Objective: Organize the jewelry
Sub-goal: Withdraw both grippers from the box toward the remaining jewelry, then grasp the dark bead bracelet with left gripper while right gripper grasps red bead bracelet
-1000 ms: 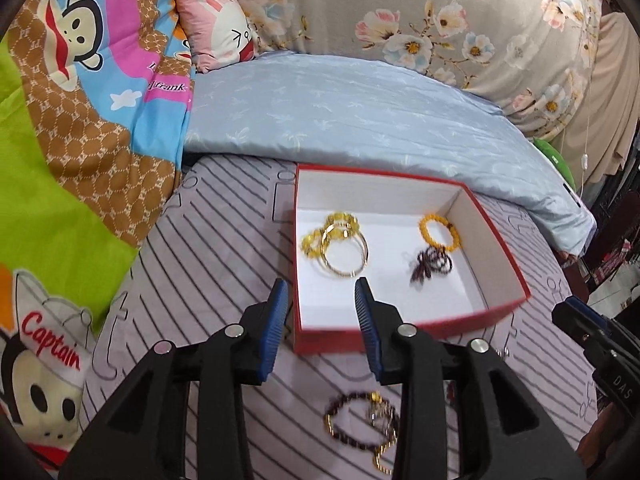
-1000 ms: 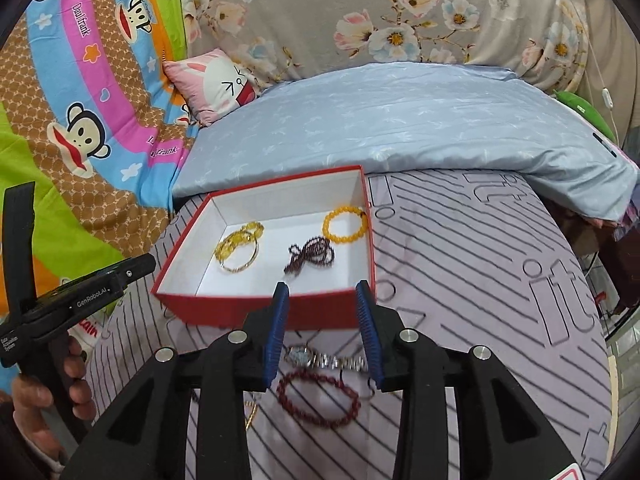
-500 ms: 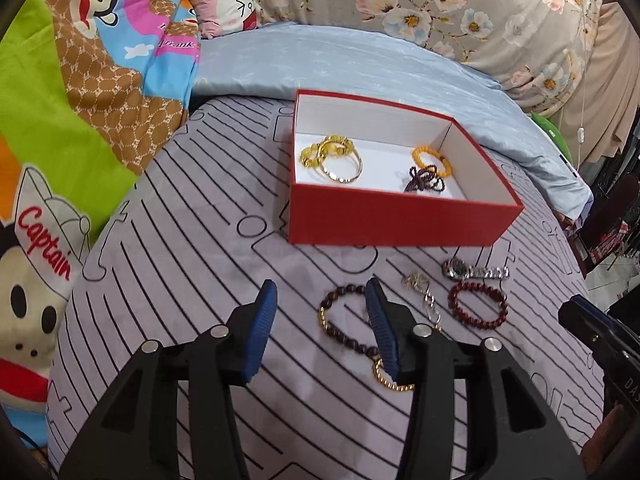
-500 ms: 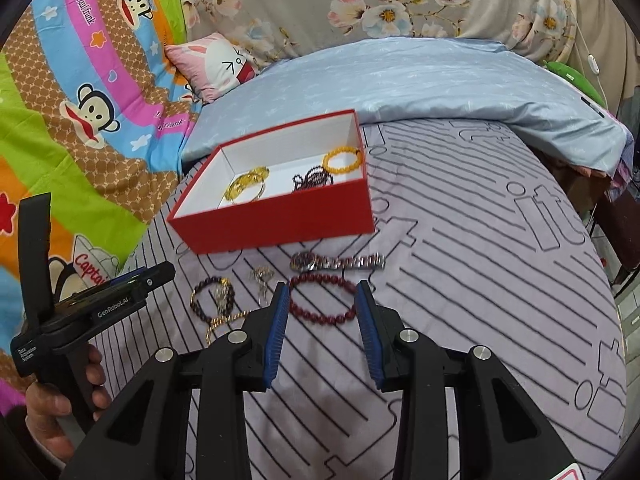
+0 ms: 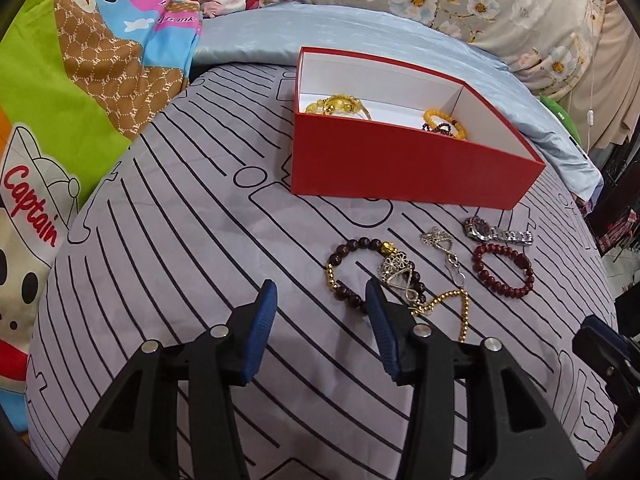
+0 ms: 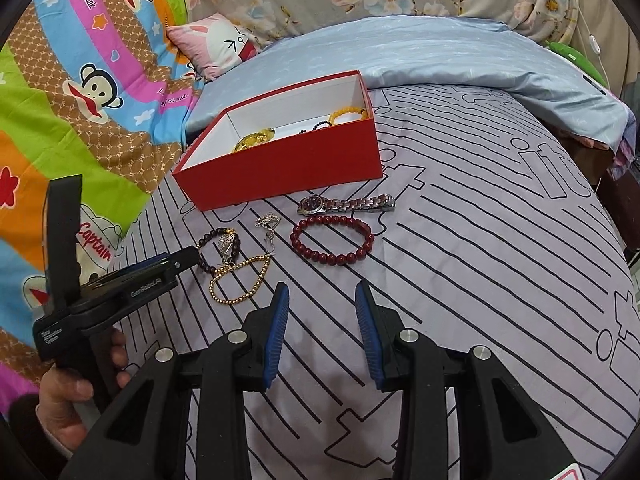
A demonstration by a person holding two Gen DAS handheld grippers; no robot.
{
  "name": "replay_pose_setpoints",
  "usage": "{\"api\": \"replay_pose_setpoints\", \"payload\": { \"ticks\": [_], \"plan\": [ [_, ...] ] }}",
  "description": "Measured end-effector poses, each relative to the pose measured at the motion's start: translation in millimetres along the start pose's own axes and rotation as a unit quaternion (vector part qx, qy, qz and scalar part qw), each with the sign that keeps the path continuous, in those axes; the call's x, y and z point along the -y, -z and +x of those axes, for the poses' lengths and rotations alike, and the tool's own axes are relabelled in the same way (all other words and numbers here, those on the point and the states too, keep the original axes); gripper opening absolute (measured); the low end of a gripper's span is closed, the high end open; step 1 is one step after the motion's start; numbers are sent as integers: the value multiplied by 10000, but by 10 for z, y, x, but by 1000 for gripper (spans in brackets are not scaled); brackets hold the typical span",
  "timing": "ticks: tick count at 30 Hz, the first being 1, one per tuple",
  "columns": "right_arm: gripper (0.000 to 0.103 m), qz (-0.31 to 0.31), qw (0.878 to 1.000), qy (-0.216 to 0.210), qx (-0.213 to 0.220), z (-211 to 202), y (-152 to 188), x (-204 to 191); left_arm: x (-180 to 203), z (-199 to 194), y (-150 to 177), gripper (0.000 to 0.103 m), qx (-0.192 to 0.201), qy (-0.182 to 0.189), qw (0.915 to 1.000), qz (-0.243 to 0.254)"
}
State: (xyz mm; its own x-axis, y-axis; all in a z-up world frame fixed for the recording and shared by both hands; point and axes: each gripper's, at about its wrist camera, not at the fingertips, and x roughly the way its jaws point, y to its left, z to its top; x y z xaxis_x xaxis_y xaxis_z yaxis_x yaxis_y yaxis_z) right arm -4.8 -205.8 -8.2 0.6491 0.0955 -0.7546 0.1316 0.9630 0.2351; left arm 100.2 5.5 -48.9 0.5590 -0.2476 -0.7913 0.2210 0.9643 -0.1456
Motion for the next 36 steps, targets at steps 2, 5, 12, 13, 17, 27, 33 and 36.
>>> {"api": "replay_pose_setpoints", "payload": {
  "ticks": [2, 5, 12, 13, 17, 27, 33, 36],
  "plan": [
    [34, 2, 10000, -6, -14, 8, -1, 2, 20, 34, -10, 44, 18, -3, 10000, 42],
    [34, 9, 10000, -6, -41, 31, -2, 8, 58, 113, -18, 43, 5, -47, 9999, 112],
    [34, -11, 9999, 42, -102, 131, -31, 20, 114, 170, -55, 12, 74, 40, 9997, 247],
    [34, -16, 9999, 63, -103, 155, -43, 27, 116, 177, -59, 11, 68, 82, 9996, 254],
    [34, -10, 9998, 155, -132, 281, -119, 88, 146, 181, -61, 3, 69, 238, 9992, 298],
    [34, -54, 9991, 386, -188, 638, -339, 209, 172, 81, -58, 3, 111, 570, 9981, 226],
    [29, -159, 9987, 428, -224, 758, -367, 185, 183, 4, -83, 3, 135, 677, 9974, 202],
    [17, -220, 9984, 479, -217, 791, -366, 166, 174, -24, -95, 3, 140, 718, 9972, 169]
  ]
}}
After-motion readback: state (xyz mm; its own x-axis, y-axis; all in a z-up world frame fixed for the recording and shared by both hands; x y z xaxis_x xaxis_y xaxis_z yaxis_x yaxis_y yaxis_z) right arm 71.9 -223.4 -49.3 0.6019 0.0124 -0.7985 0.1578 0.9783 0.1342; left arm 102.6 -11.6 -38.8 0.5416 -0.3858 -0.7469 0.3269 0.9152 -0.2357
